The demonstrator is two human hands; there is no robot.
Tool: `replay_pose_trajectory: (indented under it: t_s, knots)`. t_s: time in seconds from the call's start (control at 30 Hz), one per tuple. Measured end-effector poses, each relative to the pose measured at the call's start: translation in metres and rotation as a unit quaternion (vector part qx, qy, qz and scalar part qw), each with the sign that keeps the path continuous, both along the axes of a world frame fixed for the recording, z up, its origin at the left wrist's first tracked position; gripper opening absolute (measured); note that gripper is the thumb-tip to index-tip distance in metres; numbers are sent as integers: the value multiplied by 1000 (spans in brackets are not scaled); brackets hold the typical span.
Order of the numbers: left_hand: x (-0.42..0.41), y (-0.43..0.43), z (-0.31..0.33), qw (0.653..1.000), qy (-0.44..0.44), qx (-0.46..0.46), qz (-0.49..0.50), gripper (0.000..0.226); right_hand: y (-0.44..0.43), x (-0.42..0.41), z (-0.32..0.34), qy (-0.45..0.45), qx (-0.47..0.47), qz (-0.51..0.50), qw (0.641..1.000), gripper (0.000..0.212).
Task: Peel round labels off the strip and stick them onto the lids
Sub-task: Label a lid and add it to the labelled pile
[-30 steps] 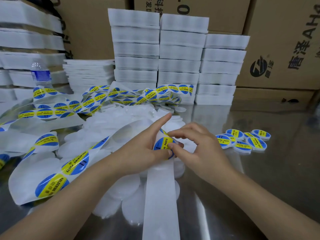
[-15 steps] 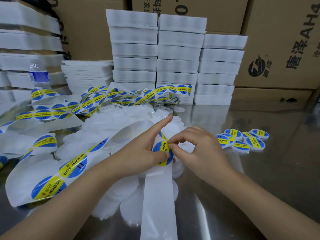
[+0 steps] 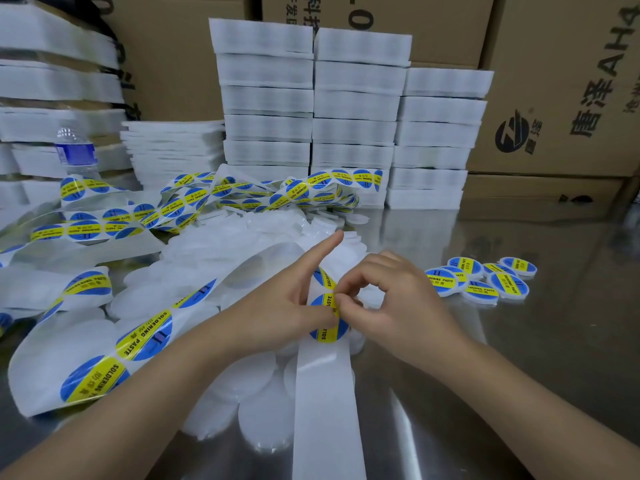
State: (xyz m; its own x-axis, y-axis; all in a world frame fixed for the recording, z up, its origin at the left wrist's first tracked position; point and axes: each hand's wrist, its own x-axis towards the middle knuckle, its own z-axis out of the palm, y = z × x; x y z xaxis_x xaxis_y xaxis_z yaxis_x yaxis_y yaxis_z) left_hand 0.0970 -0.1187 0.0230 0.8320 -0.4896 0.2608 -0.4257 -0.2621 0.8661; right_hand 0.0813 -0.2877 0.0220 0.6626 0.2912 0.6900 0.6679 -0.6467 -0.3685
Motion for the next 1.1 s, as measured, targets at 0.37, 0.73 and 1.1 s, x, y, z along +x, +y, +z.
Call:
replay_pose_trajectory:
  t_s: [0.37, 0.73, 1.1]
  knots:
    - [15, 8, 9, 931, -56, -169, 319, 75, 1, -7, 5, 5, -21, 80, 997, 6]
    - [19, 17, 13, 937, -58, -180, 295, 79, -16, 15, 16, 191, 389, 120, 893, 18]
    - [22, 14, 14, 942, 1, -213, 261, 54, -42, 47, -3, 223, 197, -174, 939, 41]
